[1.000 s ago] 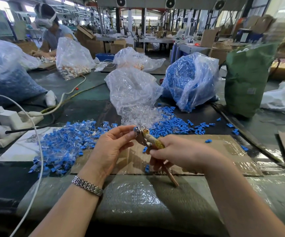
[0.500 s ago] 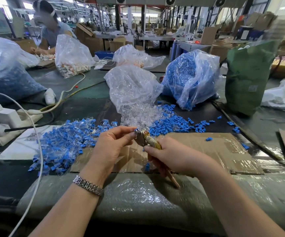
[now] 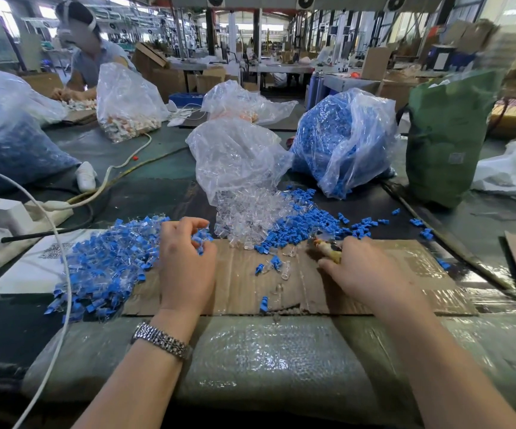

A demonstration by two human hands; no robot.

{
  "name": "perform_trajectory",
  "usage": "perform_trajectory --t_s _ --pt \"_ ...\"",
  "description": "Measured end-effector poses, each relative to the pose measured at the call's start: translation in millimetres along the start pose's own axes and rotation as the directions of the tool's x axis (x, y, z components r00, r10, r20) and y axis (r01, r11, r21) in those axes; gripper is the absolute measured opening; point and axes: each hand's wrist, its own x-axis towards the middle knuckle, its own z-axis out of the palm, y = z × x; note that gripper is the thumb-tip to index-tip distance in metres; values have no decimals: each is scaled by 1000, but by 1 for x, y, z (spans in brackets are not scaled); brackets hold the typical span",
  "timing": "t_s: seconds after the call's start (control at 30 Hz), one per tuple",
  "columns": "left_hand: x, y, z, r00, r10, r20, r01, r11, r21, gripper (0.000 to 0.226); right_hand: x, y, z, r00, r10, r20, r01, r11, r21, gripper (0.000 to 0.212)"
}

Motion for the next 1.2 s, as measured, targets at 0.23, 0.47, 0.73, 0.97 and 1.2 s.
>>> perform_trajectory --t_s 0.23,0.47,0.73,0.97,1.2 --pt "-1 -2 5 988 59 141 -61 998 12 19 -5 -35 -1 930 -317 -187 342 931 124 55" --pt "-3 -2 6 969 111 222 -124 991 42 22 -6 -79 8 791 -606 -78 605 795 -46 24" --pt "-9 4 13 821 348 454 -390 921 -1 22 4 -56 19 873 -379 -307 487 690 535 7" --pt "-12 8 16 706 439 556 -527 850 -1 34 6 -38 28 948 -149 -280 317 477 820 2" --pt "-12 9 15 770 343 538 -419 908 20 21 1 -35 23 952 -191 -241 297 368 881 4"
